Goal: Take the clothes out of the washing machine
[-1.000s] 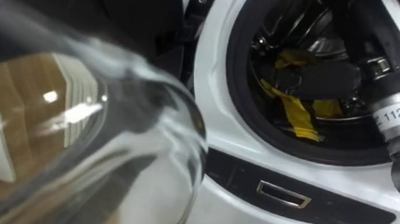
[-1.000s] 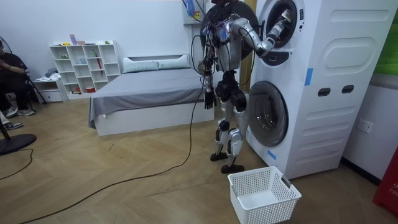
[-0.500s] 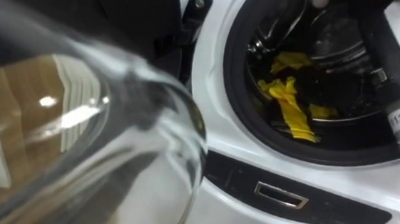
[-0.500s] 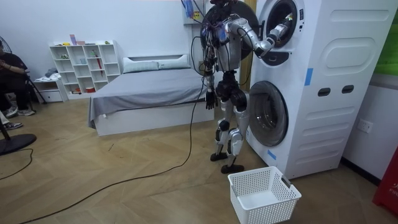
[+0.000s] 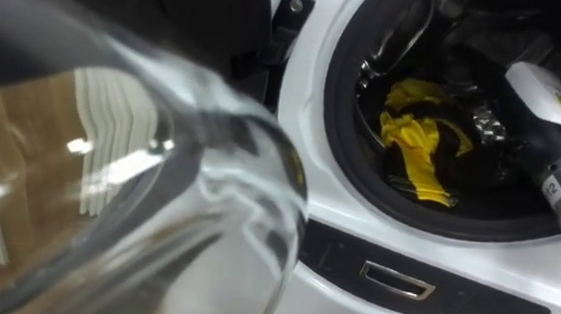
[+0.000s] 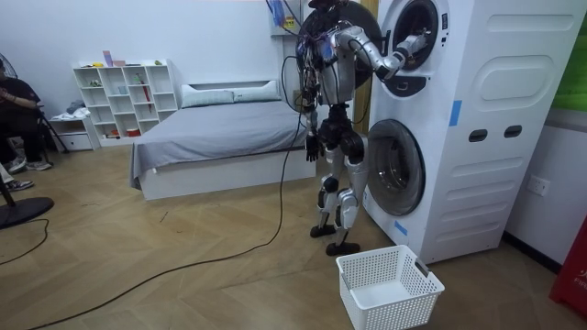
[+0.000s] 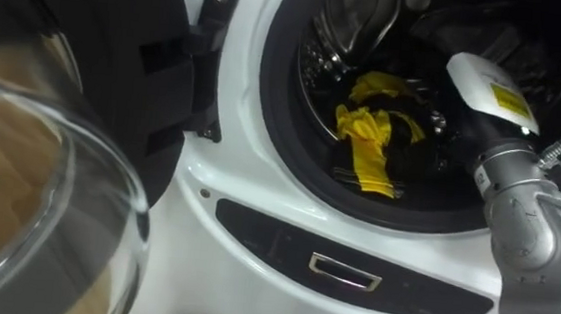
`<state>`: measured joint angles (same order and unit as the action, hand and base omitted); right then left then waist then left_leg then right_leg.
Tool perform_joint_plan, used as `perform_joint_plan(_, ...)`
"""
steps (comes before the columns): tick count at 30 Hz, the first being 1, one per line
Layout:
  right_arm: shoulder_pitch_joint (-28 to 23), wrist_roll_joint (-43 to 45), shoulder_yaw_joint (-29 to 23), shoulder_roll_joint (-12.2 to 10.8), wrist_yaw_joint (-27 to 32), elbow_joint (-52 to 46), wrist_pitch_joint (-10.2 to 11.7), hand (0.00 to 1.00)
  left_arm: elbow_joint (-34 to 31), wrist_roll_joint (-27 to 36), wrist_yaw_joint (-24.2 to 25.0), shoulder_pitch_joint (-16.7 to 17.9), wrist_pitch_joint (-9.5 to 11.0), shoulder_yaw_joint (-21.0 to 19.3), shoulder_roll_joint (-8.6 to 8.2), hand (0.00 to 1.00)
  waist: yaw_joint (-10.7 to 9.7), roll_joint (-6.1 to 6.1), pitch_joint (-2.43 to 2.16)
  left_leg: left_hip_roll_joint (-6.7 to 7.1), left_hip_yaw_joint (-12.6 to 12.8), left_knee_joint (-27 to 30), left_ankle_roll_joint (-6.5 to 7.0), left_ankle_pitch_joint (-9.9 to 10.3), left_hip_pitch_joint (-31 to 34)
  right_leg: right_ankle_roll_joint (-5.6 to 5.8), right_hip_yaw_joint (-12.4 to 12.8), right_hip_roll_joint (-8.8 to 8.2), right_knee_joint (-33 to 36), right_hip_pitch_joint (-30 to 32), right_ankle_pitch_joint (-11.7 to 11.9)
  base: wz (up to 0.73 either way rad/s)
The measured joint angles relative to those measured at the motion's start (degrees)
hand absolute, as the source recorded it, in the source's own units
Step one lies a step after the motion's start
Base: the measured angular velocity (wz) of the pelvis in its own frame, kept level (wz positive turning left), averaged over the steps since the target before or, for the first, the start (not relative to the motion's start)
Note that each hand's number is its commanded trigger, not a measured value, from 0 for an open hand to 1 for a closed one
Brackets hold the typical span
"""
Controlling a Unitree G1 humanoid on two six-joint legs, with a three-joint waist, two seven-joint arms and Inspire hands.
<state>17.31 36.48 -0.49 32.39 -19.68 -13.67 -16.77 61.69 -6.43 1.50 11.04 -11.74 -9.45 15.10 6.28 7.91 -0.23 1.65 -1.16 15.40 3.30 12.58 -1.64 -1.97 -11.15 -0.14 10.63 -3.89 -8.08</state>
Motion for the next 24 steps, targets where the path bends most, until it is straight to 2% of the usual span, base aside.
perform_joint_plan(6, 2.8, 0.04, 0.52, 0.06, -2.86, 2.8, -0.59, 0.0, 0.13, -0.03, 0.19, -0.36, 0.02, 0.2, 0.06, 0.0, 0.31, 0.34, 0.35, 0.02, 0.04, -0.06, 0.02, 0.02, -0.12, 0.02, 0.13, 0.36, -0.17, -0.01, -0.01, 0.0)
perform_joint_plan(10, 4.37, -0.36, 1.64, 0.07, -2.89, 5.11, -0.81, 0.0, 0.09, -0.04, 0.17, -0.37, -0.47, 1.32, 0.38, 0.0, 0.54, 0.36, 0.39, 0.06, -0.39, -0.06, -0.01, 0.04, -0.15, 0.06, 0.31, 0.38, -1.01, -0.41, 0.16, 0.0)
perform_joint_plan(13, 5.0, -2.38, 1.64, 0.09, -2.26, 8.1, -0.82, 0.0, 0.1, -0.16, 0.17, -0.31, -0.87, 1.48, 0.38, 0.0, 1.68, 0.29, 0.59, 0.01, -0.37, -0.19, -0.1, 0.26, -0.92, 0.04, 0.82, 0.47, -1.05, -0.55, 0.17, -0.05)
perform_joint_plan(16, 6.96, -3.78, 2.17, 0.09, -2.9, 11.08, -1.07, 0.0, -0.39, -0.48, 0.63, -0.09, -1.33, 1.71, 0.41, 0.0, 1.97, 0.31, 0.61, 0.01, -0.7, -0.05, -0.04, 0.4, -0.89, 0.28, 0.14, 0.31, -1.03, -0.68, -0.07, 0.02)
perform_joint_plan(19, 10.07, -3.73, 4.46, 0.45, -4.03, 14.75, -1.6, 0.0, -0.48, -0.47, 1.42, -0.26, -1.79, 2.63, 1.14, 0.0, 2.05, 0.38, 0.64, 0.14, -1.15, -0.06, -0.03, 0.41, -0.94, 0.31, -0.47, 0.33, -1.16, -0.94, -0.08, 0.06)
perform_joint_plan(20, 10.54, -3.44, 5.49, 1.17, -4.73, 15.57, -1.78, 0.21, -0.49, -0.49, 1.57, -0.46, -1.88, 2.91, 1.46, 0.0, 2.16, 0.45, 0.65, 0.21, -1.41, -0.06, -0.03, 0.41, -0.88, 0.27, -0.82, 0.34, -1.12, -0.99, -0.08, 0.13)
perform_joint_plan(21, 10.55, -3.17, 6.34, 1.58, -5.36, 15.87, -1.95, 0.76, -0.49, -0.5, 1.63, -0.57, -1.91, 2.91, 1.61, 0.0, 2.43, 0.51, 0.69, 0.22, -1.51, -0.08, -0.03, 0.4, -0.86, 0.26, -1.18, 0.33, -1.08, -1.01, -0.09, 0.09)
perform_joint_plan(22, 10.55, -2.59, 7.38, 1.61, -6.65, 16.69, -2.13, 1.0, -0.46, -0.63, 1.71, -0.76, -1.92, 2.92, 1.91, 0.0, 3.16, 0.63, 0.73, 0.23, -1.54, -0.14, -0.03, 0.4, -0.87, 0.18, -1.55, 0.28, -1.04, -1.08, -0.06, 0.04)
perform_joint_plan(24, 10.68, -1.93, 8.32, 1.6, -7.79, 19.02, -2.54, 1.0, -0.21, -0.66, 1.74, -1.41, -1.93, 2.91, 2.25, 0.0, 4.14, 0.93, 0.85, 0.22, -1.68, -0.27, -0.06, 0.38, -0.79, 0.06, -1.63, 0.31, -1.01, -1.08, -0.08, 0.04)
